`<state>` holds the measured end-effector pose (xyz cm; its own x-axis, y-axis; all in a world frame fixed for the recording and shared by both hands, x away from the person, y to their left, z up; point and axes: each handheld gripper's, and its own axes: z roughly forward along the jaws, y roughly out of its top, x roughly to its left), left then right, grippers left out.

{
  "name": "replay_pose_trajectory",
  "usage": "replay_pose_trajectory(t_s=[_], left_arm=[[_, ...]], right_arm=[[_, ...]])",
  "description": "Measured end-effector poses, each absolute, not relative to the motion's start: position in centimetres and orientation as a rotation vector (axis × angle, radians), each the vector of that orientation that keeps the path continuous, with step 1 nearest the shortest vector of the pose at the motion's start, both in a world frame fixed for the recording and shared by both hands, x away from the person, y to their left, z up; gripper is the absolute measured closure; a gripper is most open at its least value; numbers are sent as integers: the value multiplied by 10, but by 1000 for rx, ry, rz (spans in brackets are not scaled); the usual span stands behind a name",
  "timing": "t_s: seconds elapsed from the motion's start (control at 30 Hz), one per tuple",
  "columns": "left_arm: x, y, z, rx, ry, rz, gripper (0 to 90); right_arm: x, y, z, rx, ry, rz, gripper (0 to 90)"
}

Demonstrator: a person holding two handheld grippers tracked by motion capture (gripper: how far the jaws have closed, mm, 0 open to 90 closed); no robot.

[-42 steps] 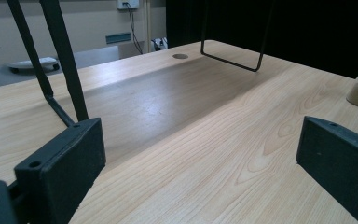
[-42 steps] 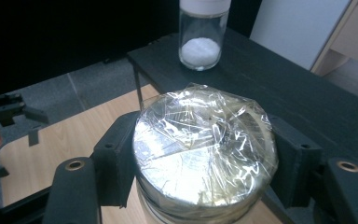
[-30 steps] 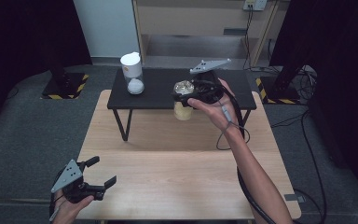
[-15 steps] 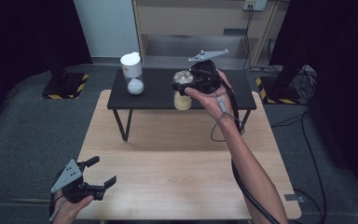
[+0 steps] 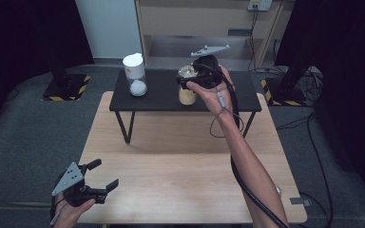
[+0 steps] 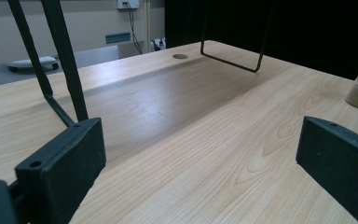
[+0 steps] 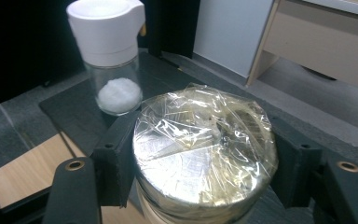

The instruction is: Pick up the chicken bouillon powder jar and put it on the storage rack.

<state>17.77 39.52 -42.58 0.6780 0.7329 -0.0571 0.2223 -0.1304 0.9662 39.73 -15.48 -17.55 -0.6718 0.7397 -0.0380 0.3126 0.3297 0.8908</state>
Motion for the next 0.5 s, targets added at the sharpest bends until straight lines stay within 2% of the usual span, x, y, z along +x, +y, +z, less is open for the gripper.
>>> replay_pose_trajectory(t_s=[0.5], left_arm=[[178, 396, -426, 1682, 784, 525, 5]], right_arm=[[414, -144, -181, 961, 2109, 1274, 352]])
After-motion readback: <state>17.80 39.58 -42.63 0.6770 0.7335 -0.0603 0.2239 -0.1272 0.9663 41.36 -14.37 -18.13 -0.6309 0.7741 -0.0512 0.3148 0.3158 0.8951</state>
